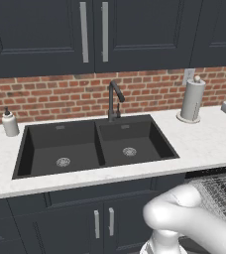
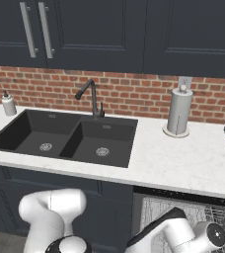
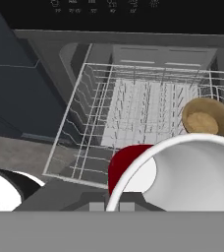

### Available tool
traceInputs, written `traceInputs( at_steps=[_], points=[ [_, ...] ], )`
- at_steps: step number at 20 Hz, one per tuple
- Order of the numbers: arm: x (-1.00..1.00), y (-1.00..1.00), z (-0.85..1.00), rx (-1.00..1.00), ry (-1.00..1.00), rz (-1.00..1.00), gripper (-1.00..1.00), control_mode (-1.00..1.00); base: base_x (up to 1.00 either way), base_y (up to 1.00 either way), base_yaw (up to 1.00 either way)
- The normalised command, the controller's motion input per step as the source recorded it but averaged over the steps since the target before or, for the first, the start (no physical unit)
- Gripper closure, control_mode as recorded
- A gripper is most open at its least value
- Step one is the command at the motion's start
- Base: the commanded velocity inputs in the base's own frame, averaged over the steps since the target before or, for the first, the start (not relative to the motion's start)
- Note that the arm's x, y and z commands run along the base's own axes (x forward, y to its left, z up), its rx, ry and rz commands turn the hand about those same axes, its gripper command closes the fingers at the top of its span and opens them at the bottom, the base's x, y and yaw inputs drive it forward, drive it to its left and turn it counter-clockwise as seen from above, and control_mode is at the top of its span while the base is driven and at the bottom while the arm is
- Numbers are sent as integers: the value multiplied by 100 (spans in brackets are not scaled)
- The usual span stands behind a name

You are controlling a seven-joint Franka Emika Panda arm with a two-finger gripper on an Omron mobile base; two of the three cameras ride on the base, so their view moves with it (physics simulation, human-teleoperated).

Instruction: Pick up the cup and bowl from the counter, place them in the dishwasher, and close the dishwasher door.

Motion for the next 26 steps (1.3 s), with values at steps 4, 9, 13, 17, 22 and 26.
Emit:
traceInputs(
  at_steps=[4,9,13,17,22,26],
  points=[
    [59,-11,-33,8,0,5,100,-100,0,0,0],
    [44,-2,-34,6,0,5,100,-100,0,0,0],
    [23,-1,-49,1,0,3,100,-100,0,0,0],
    [13,-3,-58,0,0,1,100,-100,0,0,0],
    [23,0,-53,0,0,1,100,-100,0,0,0],
    [29,0,-24,7,5,4,100,-100,0,0,0]
  ],
)
